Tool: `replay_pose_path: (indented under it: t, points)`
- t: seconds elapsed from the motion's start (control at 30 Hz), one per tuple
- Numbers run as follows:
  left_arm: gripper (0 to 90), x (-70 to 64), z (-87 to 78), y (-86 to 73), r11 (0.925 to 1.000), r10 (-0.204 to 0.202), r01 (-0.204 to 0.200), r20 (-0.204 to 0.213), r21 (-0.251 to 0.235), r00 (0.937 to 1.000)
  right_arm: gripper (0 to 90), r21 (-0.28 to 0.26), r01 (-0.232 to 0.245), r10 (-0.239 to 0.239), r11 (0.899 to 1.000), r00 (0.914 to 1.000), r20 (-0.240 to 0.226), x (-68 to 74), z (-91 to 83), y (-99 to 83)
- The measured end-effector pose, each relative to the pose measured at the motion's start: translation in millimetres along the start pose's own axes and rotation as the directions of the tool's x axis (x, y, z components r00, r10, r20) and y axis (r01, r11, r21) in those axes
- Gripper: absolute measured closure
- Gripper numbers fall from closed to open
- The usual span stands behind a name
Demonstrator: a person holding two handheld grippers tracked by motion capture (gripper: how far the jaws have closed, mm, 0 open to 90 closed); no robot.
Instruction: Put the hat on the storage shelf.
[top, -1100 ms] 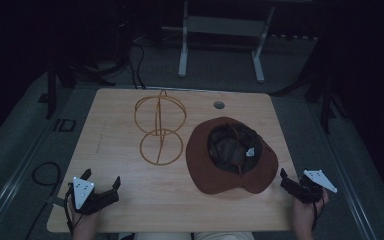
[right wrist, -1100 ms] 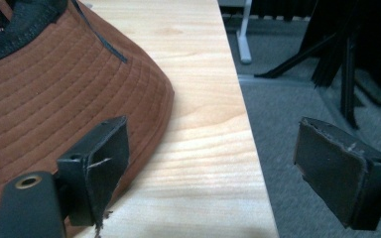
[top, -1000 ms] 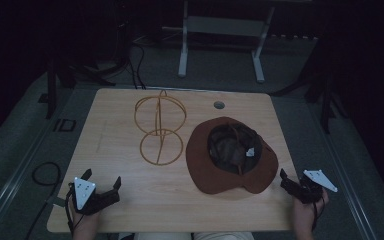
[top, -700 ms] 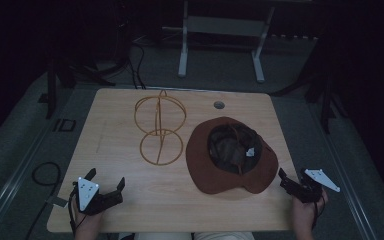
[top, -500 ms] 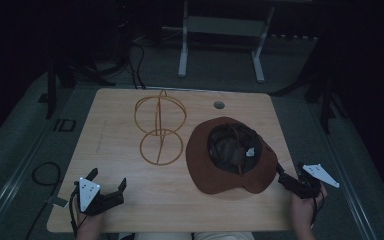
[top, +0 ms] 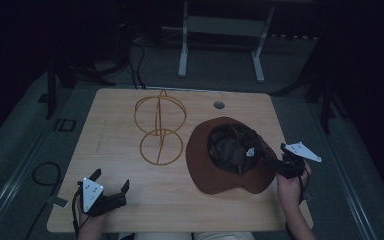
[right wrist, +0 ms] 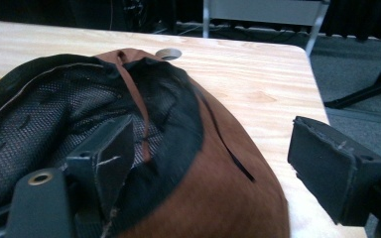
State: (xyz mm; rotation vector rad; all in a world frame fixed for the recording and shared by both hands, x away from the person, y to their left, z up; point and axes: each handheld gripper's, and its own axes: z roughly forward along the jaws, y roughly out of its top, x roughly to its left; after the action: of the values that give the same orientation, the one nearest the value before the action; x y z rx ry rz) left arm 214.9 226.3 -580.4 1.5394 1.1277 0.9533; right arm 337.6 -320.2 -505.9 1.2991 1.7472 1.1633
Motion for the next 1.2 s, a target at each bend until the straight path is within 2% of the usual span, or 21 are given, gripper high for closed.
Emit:
replay_pose_path:
  t: [0.27, 0.43, 0.57, 0.63, 0.7, 0.83, 0.93, 0.97, 1.1, 1.17, 1.2]
  points:
    - [0.5, -1.7, 0.8, -0.2, 0.9999, 0.007, -0.007, 0.018, 0.016, 0.9998, 15.9, 0.049, 0.048, -0.047, 0.998, 0.9986, -0.024, 10.4, 25.6, 22.1]
    - [0.5, -2.5, 1.3, 0.0, 0.9999, 0.004, -0.005, 0.027, 0.011, 0.9996, 14.6, 0.077, 0.046, -0.043, 0.996, 0.9983, -0.040, 12.9, 39.8, 33.5]
    - [0.5, -3.0, 0.8, 0.3, 0.9999, 0.009, -0.010, 0.026, 0.012, 0.9996, 14.2, 0.122, 0.037, -0.030, 0.992, 0.9980, -0.055, 12.6, 54.0, 40.3]
    - [0.5, -2.9, 0.8, 0.4, 0.9999, 0.010, -0.010, 0.022, 0.010, 0.9997, 13.5, 0.165, 0.036, -0.027, 0.986, 0.9979, -0.059, 11.9, 62.9, 42.3]
    - [0.5, -3.0, 1.1, 0.1, 0.9998, 0.016, -0.016, 0.016, 0.015, 0.9997, 13.6, 0.201, 0.033, -0.029, 0.979, 0.9993, -0.023, 12.3, 74.1, 43.7]
    - [0.5, -3.0, 1.1, 0.2, 0.9999, 0.011, -0.011, 0.010, 0.013, 0.9999, 10.1, 0.278, 0.064, -0.050, 0.959, 0.9970, -0.059, 12.5, 93.4, 43.1]
    - [0.5, -1.6, 0.4, 0.5, 1.0000, 0.002, -0.002, 0.011, 0.008, 0.9999, 10.2, 0.286, 0.063, -0.049, 0.956, 0.9972, -0.056, 12.7, 96.6, 42.4]
    - [0.5, -1.5, 0.5, 0.4, 1.0000, 0.000, 0.000, 0.008, 0.009, 1.0000, 12.0, 0.323, 0.056, -0.043, 0.945, 0.9979, -0.049, 12.0, 107.8, 39.3]
    - [0.5, -1.7, 0.4, 0.3, 0.9999, 0.011, -0.011, 0.003, 0.006, 0.9999, 19.2, 0.358, 0.056, -0.047, 0.932, 0.9984, -0.032, 8.7, 115.9, 37.7]
    - [0.5, -1.9, 0.9, 0.3, 0.9999, 0.010, -0.010, 0.008, 0.010, 0.9999, 29.0, 0.382, 0.066, -0.063, 0.922, 0.9978, -0.020, 8.2, 119.2, 36.3]
    - [0.5, -2.0, 1.0, 0.2, 0.9999, 0.010, -0.010, 0.008, 0.011, 0.9999, 30.1, 0.392, 0.072, -0.071, 0.917, 0.9973, -0.018, 8.0, 120.3, 35.4]
